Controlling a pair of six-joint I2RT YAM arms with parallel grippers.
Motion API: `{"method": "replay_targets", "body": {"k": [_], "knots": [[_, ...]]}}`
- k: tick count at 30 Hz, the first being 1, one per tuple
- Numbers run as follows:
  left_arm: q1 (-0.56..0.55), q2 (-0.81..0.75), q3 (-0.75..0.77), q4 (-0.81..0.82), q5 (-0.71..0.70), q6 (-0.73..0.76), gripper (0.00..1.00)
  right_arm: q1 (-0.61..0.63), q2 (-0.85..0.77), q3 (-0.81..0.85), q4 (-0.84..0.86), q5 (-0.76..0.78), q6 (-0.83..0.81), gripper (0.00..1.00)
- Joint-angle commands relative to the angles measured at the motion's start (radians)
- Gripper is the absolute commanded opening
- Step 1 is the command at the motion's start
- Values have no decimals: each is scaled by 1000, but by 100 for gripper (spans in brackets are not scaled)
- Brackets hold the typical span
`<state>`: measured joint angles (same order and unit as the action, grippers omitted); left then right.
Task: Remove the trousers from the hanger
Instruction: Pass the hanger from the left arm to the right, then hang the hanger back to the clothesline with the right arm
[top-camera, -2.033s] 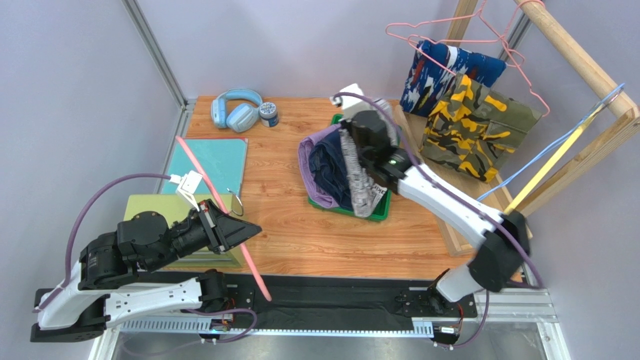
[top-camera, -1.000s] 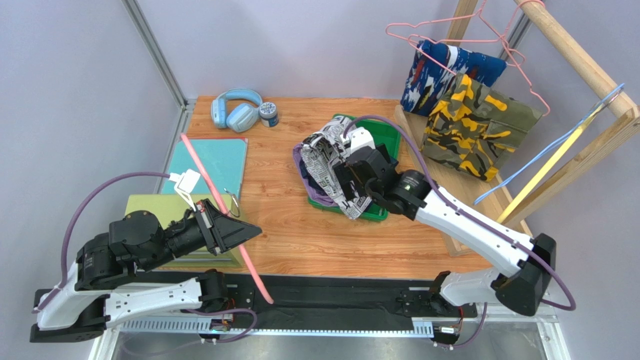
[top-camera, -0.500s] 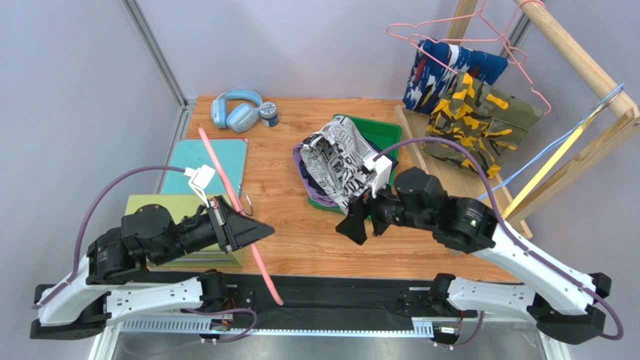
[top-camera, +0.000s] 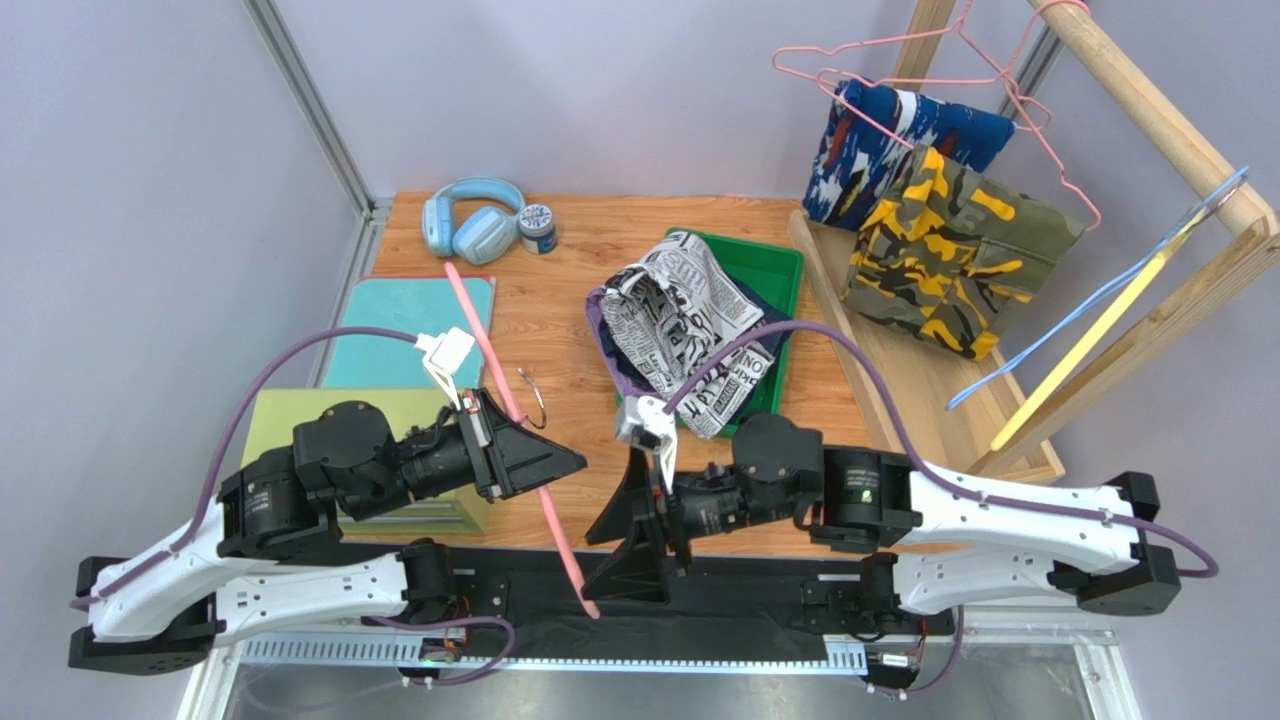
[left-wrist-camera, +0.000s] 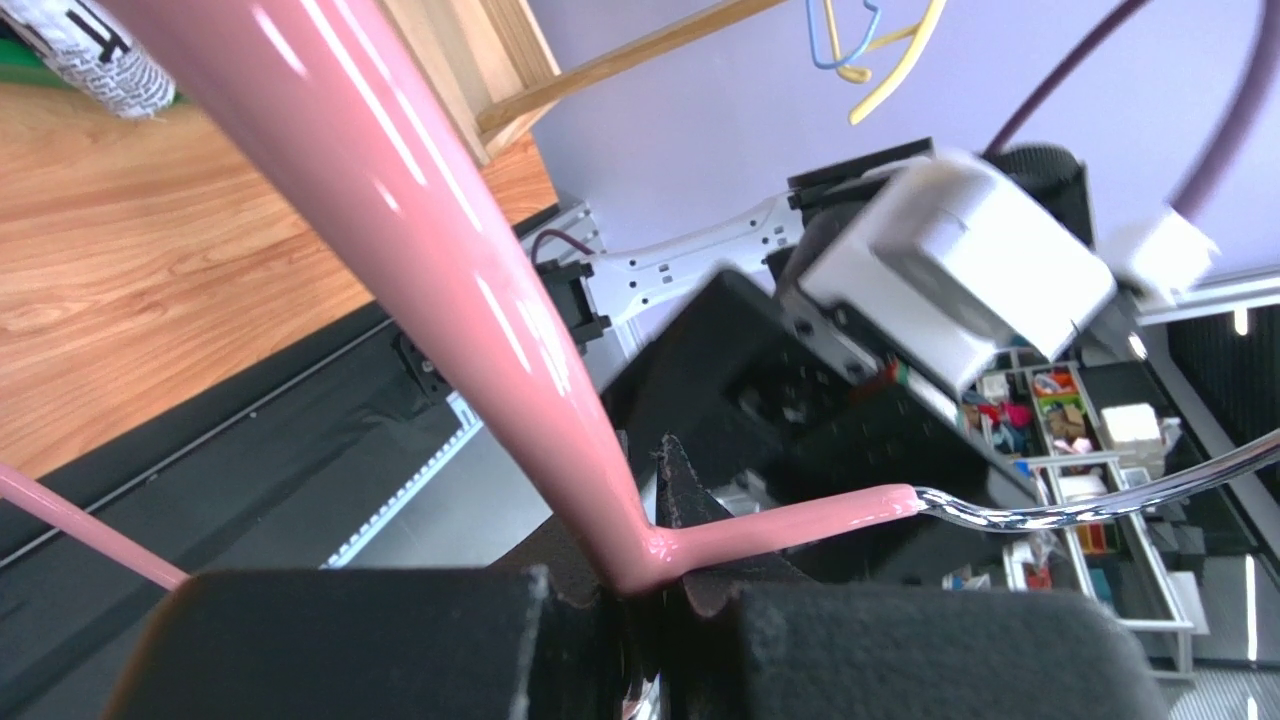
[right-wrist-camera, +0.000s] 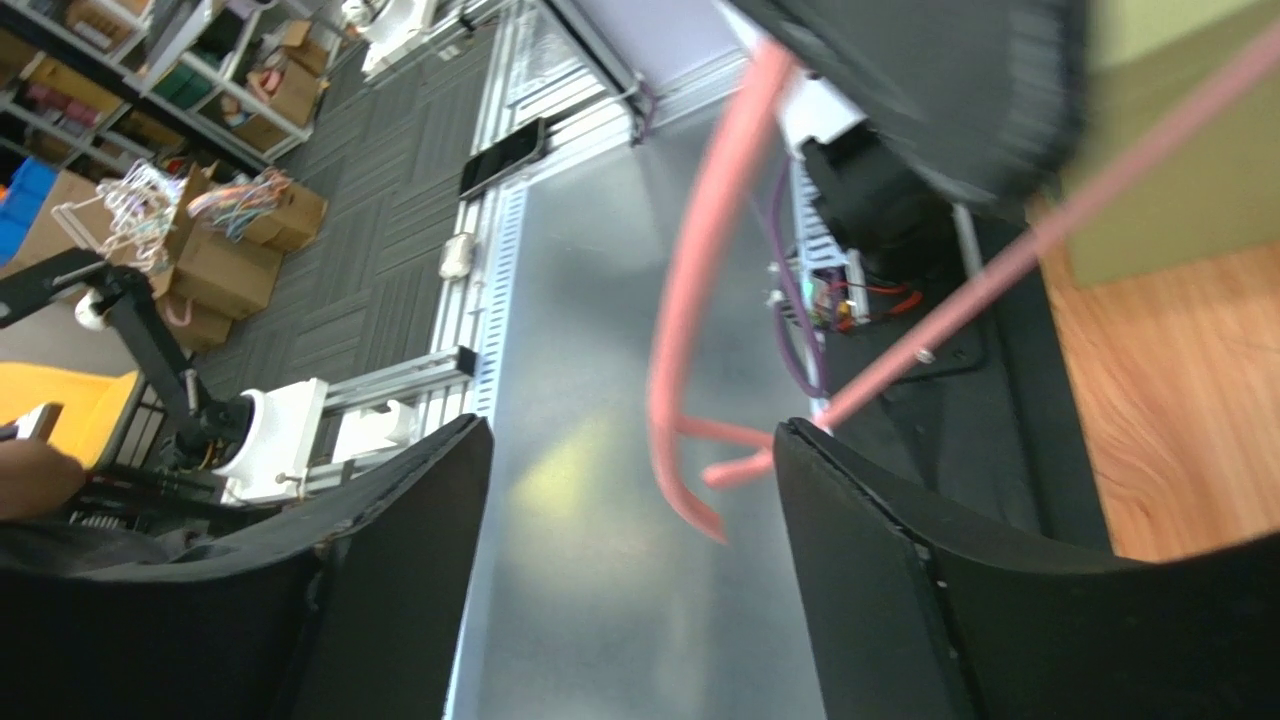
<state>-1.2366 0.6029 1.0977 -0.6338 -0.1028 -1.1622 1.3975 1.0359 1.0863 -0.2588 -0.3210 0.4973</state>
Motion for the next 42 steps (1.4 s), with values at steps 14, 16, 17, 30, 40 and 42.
{"method": "replay_targets", "body": {"k": [14,16,17,30,40,42], "knots": [[2,-66,-67,115,-20,-68,0,149,90,-48,302,172,15,23],[2,-77,-71,115,-24,-64,0,147,98,-51,293,195,26,0],[2,-81,-76,115,-29,-60,0,149,99,-54,291,200,43,0],[2,-221,-140,54,-71,-27,67,143,-34,-128,181,523,173,0],[2,-287,-170,-3,-97,30,65,71,-66,55,-170,948,260,0],[2,-279,-159,-12,-94,44,65,60,-66,102,-269,1054,326,0]]}}
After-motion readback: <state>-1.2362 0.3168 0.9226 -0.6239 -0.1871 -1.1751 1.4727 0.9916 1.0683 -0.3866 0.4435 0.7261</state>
